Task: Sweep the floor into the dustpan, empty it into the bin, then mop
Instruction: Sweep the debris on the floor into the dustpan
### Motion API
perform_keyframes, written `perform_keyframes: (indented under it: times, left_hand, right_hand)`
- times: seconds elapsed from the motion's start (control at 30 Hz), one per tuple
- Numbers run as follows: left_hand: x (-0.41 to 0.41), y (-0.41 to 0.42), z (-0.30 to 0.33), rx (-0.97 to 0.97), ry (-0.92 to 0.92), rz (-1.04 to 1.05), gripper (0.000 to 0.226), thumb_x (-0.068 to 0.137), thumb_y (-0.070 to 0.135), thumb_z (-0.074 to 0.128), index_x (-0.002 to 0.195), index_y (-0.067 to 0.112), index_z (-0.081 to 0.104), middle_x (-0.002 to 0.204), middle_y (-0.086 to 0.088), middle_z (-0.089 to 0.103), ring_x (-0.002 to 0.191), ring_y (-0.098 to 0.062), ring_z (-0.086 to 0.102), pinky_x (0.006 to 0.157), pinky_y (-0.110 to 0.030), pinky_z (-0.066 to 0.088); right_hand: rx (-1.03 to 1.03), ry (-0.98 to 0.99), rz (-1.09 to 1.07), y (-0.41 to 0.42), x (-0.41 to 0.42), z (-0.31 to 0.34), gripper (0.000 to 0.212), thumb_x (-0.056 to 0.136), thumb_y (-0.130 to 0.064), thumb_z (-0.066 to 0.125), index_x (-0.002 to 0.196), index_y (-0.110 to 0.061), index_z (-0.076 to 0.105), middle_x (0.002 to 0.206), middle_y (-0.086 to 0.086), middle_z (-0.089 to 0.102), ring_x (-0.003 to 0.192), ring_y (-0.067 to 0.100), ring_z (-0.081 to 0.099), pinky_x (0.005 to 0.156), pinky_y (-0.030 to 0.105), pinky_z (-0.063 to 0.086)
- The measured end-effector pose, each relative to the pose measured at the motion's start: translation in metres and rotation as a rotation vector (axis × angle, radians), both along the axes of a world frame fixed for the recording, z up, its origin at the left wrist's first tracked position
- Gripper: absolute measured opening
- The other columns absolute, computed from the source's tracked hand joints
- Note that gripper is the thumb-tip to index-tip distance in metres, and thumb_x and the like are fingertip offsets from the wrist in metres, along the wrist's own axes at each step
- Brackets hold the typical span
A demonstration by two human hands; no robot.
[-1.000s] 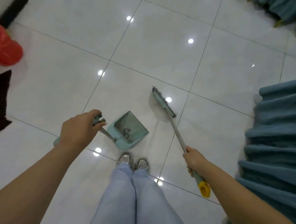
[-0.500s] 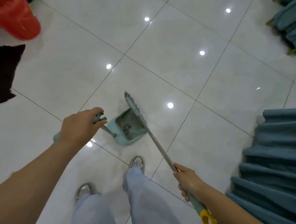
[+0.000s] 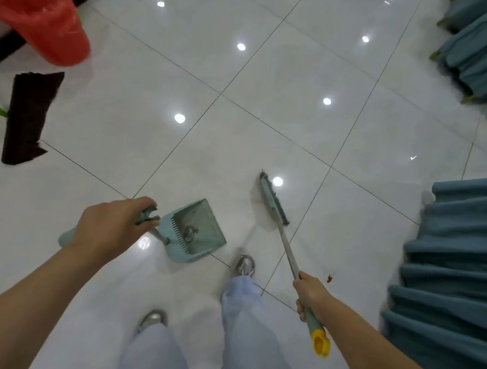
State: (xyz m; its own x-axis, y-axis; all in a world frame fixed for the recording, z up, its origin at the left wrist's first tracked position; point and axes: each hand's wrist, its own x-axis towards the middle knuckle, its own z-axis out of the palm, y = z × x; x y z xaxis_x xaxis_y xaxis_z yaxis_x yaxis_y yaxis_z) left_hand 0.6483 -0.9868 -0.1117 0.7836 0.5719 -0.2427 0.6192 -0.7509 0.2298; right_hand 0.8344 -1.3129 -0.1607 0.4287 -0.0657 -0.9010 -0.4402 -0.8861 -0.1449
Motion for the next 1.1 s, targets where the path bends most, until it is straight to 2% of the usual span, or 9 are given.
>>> perform_keyframes:
  times: [0.07,0.2,0.33,0.47,0.6,0.67,0.87,1.1]
  left_hand:
    - [-0.019,0.002,-0.004,0.010,-0.012,-0.061,0.026,0.084,0.052,0.061,0.100,0.032,0.060,0.078,0.010,0.066,0.070,-0.021,0.063,0.058,-0.028,0.047]
    - [-0.047,0.009,-0.010,0.003,-0.014,-0.147,0.027,0.086,0.051,0.058,0.101,0.029,0.058,0.079,0.008,0.066,0.069,-0.021,0.063,0.058,-0.029,0.048]
    - [-0.070,0.017,-0.016,-0.022,-0.009,-0.157,0.028,0.089,0.051,0.053,0.105,0.028,0.055,0.083,0.006,0.064,0.072,-0.021,0.061,0.062,-0.030,0.049]
    - [-0.084,0.012,-0.014,-0.051,-0.028,-0.126,0.030,0.091,0.047,0.052,0.115,0.028,0.056,0.091,0.002,0.067,0.078,-0.023,0.061,0.065,-0.031,0.047]
    - [-0.107,0.001,-0.007,-0.072,-0.052,-0.112,0.032,0.092,0.045,0.053,0.118,0.027,0.056,0.095,-0.002,0.068,0.083,-0.027,0.063,0.069,-0.034,0.049]
    - [-0.126,-0.003,-0.005,-0.069,-0.079,-0.100,0.032,0.092,0.045,0.053,0.117,0.027,0.057,0.095,-0.002,0.069,0.083,-0.028,0.063,0.070,-0.035,0.051]
    - [-0.189,-0.012,0.004,-0.046,-0.115,-0.006,0.031,0.090,0.050,0.054,0.114,0.031,0.057,0.095,-0.001,0.070,0.081,-0.028,0.063,0.069,-0.033,0.050]
    - [-0.271,-0.053,0.040,-0.029,-0.154,0.023,0.035,0.091,0.048,0.053,0.119,0.027,0.056,0.094,-0.002,0.069,0.079,-0.024,0.061,0.069,-0.034,0.051]
  right_hand:
    - [0.000,0.020,-0.034,0.009,-0.040,-0.005,0.035,0.101,-0.014,0.030,0.134,-0.008,0.042,0.065,0.012,0.046,0.047,0.020,0.041,0.045,0.026,0.039]
    - [0.075,0.104,-0.109,0.024,-0.131,-0.004,0.036,0.100,-0.018,0.030,0.134,-0.022,0.041,0.065,0.010,0.045,0.048,0.016,0.041,0.043,0.022,0.039]
    - [0.089,0.207,-0.204,0.034,-0.196,-0.002,0.037,0.099,-0.022,0.033,0.132,-0.018,0.047,0.066,0.009,0.043,0.049,0.016,0.038,0.044,0.022,0.036]
    - [0.137,0.160,-0.209,0.016,-0.249,0.019,0.043,0.100,-0.021,0.033,0.141,-0.033,0.040,0.065,0.009,0.043,0.043,0.015,0.038,0.043,0.022,0.037]
    - [0.158,0.128,-0.274,-0.010,-0.291,0.042,0.047,0.100,-0.024,0.035,0.145,-0.039,0.036,0.060,0.008,0.040,0.039,0.016,0.039,0.040,0.022,0.036]
    - [0.167,0.096,-0.285,-0.017,-0.305,0.050,0.047,0.101,-0.023,0.036,0.146,-0.037,0.035,0.057,0.008,0.042,0.037,0.015,0.040,0.038,0.023,0.038]
    - [0.162,0.025,-0.302,-0.030,-0.343,0.059,0.047,0.101,-0.024,0.037,0.147,-0.032,0.034,0.063,0.010,0.046,0.044,0.016,0.044,0.040,0.022,0.040]
    - [0.239,-0.016,-0.285,-0.063,-0.399,0.071,0.041,0.101,-0.020,0.036,0.140,-0.028,0.043,0.068,0.011,0.048,0.047,0.016,0.042,0.042,0.023,0.039]
